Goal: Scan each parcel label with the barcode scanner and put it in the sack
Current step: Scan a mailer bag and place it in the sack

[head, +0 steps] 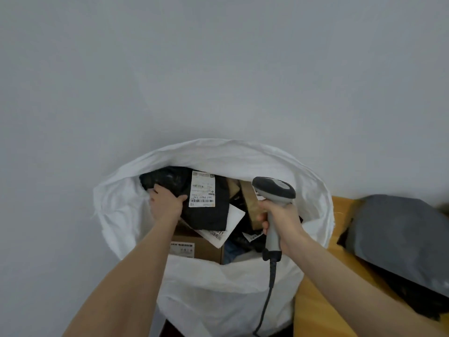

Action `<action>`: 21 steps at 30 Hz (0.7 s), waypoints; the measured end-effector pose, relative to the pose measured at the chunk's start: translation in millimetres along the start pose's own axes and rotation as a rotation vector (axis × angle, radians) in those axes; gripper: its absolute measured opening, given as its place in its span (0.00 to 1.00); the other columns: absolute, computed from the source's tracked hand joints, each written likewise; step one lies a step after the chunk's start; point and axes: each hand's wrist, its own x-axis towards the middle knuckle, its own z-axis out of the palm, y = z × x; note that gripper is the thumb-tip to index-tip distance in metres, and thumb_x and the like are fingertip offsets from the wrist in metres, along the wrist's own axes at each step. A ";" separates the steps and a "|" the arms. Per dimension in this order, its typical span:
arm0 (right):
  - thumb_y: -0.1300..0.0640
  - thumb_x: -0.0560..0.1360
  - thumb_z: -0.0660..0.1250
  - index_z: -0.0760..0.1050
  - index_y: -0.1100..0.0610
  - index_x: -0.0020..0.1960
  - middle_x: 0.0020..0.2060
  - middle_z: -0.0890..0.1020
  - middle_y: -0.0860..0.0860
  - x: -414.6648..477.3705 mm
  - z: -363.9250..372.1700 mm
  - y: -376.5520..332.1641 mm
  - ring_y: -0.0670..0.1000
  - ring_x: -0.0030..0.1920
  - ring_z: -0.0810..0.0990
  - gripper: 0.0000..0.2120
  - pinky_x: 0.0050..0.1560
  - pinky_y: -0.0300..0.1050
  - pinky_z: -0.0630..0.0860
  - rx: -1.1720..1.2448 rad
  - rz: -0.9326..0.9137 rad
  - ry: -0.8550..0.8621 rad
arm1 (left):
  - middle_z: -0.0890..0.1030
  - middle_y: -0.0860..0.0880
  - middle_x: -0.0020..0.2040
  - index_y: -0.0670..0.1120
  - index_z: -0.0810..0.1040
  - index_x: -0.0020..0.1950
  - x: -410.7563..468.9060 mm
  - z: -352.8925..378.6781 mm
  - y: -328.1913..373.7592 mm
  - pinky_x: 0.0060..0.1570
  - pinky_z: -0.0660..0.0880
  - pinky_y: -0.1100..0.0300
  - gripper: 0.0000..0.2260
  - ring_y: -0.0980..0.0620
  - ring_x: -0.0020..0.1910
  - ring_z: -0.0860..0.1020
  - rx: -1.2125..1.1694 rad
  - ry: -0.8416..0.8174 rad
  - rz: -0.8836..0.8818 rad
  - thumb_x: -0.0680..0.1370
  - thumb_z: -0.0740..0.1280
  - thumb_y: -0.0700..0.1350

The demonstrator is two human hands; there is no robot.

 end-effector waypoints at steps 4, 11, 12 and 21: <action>0.63 0.75 0.67 0.74 0.61 0.41 0.27 0.76 0.55 0.9 6.4 3.4 0.50 0.25 0.69 0.04 0.27 0.40 0.68 -0.005 0.022 -0.001 | 0.49 0.36 0.78 0.38 0.44 0.78 -9.7 7.6 -6.0 0.73 0.54 0.45 0.51 0.39 0.76 0.53 0.615 0.089 0.326 0.70 0.73 0.57; 0.62 0.75 0.68 0.76 0.61 0.45 0.26 0.76 0.55 -10.8 -21.6 6.8 0.48 0.23 0.68 0.02 0.26 0.41 0.67 0.039 0.035 0.039 | 0.64 0.39 0.67 0.44 0.70 0.66 -9.1 10.1 1.7 0.62 0.67 0.47 0.23 0.39 0.65 0.65 0.734 -0.165 0.309 0.76 0.67 0.53; 0.62 0.75 0.68 0.76 0.61 0.45 0.25 0.77 0.54 -13.6 -30.8 5.9 0.48 0.23 0.68 0.02 0.27 0.41 0.67 0.045 0.037 0.058 | 0.66 0.40 0.65 0.44 0.70 0.64 -12.7 7.9 11.1 0.57 0.69 0.49 0.20 0.40 0.63 0.67 0.748 -0.028 0.410 0.76 0.68 0.50; 0.63 0.75 0.68 0.75 0.61 0.45 0.24 0.74 0.53 -72.6 -160.3 18.5 0.49 0.22 0.70 0.02 0.25 0.41 0.68 0.180 0.004 0.216 | 0.68 0.42 0.63 0.43 0.71 0.65 -166.7 69.8 136.8 0.49 0.73 0.51 0.18 0.43 0.58 0.71 0.385 -0.123 1.050 0.75 0.64 0.41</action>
